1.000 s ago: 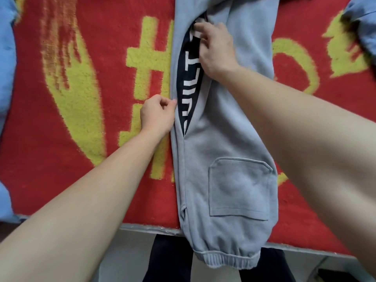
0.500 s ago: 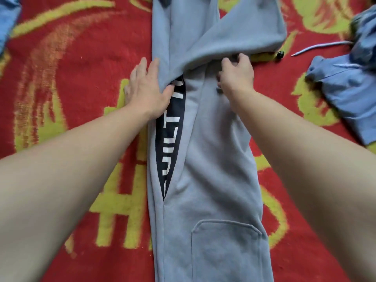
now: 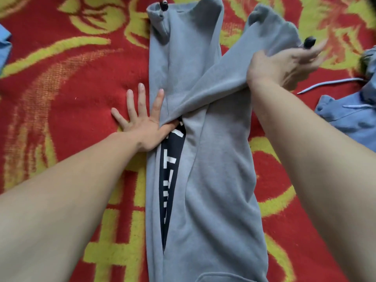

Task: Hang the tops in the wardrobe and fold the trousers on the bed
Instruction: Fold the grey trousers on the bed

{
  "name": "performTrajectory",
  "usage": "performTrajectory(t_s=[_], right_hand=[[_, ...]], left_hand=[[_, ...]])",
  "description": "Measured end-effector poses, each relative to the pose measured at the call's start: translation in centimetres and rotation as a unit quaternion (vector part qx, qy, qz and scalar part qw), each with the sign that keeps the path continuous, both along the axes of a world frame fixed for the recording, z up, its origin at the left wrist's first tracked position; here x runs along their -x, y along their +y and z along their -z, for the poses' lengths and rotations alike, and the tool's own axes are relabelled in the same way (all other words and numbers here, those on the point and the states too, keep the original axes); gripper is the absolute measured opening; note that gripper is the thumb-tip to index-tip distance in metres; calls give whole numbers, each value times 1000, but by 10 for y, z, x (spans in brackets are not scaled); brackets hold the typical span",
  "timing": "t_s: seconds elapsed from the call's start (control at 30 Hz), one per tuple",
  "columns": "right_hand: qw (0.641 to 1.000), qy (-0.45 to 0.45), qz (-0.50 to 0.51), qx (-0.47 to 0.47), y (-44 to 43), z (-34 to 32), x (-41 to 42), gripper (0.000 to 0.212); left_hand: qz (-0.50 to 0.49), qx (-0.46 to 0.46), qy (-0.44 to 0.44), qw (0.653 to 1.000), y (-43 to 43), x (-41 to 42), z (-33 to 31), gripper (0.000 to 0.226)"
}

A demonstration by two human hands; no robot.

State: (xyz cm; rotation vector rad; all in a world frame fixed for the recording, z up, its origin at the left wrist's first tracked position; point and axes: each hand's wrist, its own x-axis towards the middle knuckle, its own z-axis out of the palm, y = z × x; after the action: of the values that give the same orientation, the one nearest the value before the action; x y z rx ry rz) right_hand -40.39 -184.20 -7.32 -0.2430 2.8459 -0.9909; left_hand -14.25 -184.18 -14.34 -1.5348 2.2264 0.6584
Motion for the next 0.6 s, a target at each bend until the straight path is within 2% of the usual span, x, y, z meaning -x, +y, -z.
performTrajectory(t_s=[0.07,0.17,0.23,0.27,0.33,0.37,0.43,0.5,0.6], right_hand=[[982,147,-90,-74,-11,-5,3,87],[905,285,-290,-126,-31,-14,0,71],[839,298,-433,-140,-46,-12,-8,64],[823,257,-479,-163,-52,-11,-11,68],[835,124,-485,-230,-59,-4,-6,76],[856,77,-457,-230,-61,-2,1,70],[897,50,-403,-176,-61,3,15,65],[895,64,-402,-184,-61,6,15,71],[858,197,-430,-200,-71,8,-3,83]], left_hand=[[5,-16,1,1000,0,-1,-1,90],[5,-38,-4,999,-2,1,-4,96],[3,-51,-10,999,-2,2,-7,97],[3,-58,-12,998,-2,3,-9,98],[3,-71,-17,997,-3,4,-11,101],[3,-78,-20,997,-4,5,-13,104],[5,-88,-25,996,-5,6,-15,111],[6,-95,-28,995,-6,6,-17,114],[9,-99,-25,995,-6,6,-16,115]])
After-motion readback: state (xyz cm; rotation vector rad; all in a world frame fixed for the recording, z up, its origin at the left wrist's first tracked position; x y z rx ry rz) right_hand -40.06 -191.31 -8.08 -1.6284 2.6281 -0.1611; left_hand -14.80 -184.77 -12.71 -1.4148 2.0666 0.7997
